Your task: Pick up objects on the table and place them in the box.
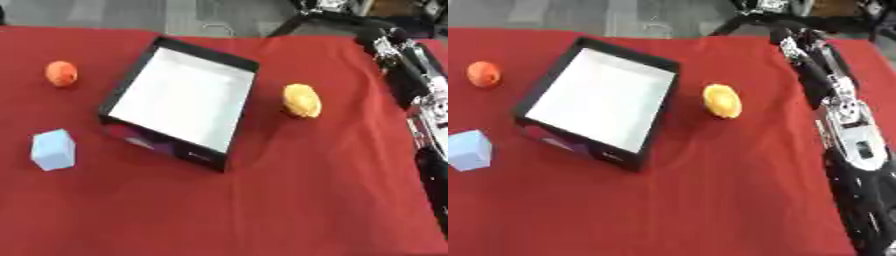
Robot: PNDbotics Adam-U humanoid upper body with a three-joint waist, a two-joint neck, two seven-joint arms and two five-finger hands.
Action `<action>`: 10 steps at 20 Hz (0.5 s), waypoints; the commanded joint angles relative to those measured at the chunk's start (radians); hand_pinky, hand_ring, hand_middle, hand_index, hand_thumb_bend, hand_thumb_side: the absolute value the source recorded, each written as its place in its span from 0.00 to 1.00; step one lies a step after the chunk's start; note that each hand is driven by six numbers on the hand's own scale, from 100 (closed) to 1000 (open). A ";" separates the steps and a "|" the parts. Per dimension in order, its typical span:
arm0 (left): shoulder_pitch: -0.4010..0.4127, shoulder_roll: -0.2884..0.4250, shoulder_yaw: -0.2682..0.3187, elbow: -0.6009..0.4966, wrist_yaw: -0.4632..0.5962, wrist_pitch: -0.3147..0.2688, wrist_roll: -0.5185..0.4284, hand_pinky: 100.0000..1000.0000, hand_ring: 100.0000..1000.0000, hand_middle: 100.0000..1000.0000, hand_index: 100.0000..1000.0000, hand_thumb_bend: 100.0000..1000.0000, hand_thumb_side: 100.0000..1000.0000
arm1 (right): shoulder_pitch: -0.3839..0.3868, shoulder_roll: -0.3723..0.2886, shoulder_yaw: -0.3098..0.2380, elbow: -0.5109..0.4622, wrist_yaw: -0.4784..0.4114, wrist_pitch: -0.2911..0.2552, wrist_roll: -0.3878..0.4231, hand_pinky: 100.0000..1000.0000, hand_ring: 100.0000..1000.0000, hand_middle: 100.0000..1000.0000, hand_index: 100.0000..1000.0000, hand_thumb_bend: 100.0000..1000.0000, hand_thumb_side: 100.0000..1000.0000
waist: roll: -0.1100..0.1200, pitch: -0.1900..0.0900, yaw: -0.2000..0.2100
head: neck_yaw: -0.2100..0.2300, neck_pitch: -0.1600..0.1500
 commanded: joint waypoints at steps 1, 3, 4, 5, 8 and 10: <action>-0.017 0.037 0.004 -0.024 -0.002 -0.003 -0.005 0.87 0.75 0.78 0.80 0.14 0.73 | -0.012 -0.032 -0.003 -0.009 -0.001 -0.002 0.002 1.00 0.85 0.74 0.81 0.00 0.45 | 0.012 -0.003 0.001 | -0.004 -0.001; -0.018 0.050 0.002 -0.027 -0.007 -0.003 -0.009 0.87 0.75 0.78 0.81 0.14 0.72 | -0.012 -0.033 -0.002 -0.009 -0.001 -0.003 0.003 1.00 0.85 0.74 0.81 0.00 0.45 | 0.013 -0.004 0.001 | -0.006 -0.001; -0.021 0.061 0.002 -0.030 -0.014 -0.004 -0.014 0.87 0.75 0.78 0.81 0.14 0.72 | -0.012 -0.035 -0.002 -0.009 0.000 -0.003 0.003 1.00 0.85 0.74 0.81 0.00 0.45 | 0.013 -0.003 0.001 | -0.007 -0.001; -0.024 0.074 0.003 -0.035 -0.025 -0.006 -0.020 0.87 0.76 0.79 0.82 0.14 0.71 | -0.011 -0.036 -0.002 -0.009 0.000 -0.004 0.003 1.00 0.85 0.74 0.81 0.00 0.45 | 0.013 -0.003 0.001 | -0.009 -0.001; -0.043 0.135 0.001 -0.050 -0.064 -0.004 -0.054 0.88 0.78 0.81 0.84 0.15 0.69 | -0.009 -0.041 -0.002 -0.007 0.002 -0.005 0.003 1.00 0.85 0.75 0.81 0.00 0.45 | 0.016 -0.004 0.001 | -0.015 -0.001; -0.060 0.188 -0.007 -0.056 -0.110 0.008 -0.104 0.88 0.79 0.82 0.84 0.16 0.67 | -0.007 -0.042 -0.001 -0.006 0.004 -0.006 0.004 1.00 0.85 0.75 0.81 0.00 0.46 | 0.018 -0.004 0.000 | -0.017 -0.001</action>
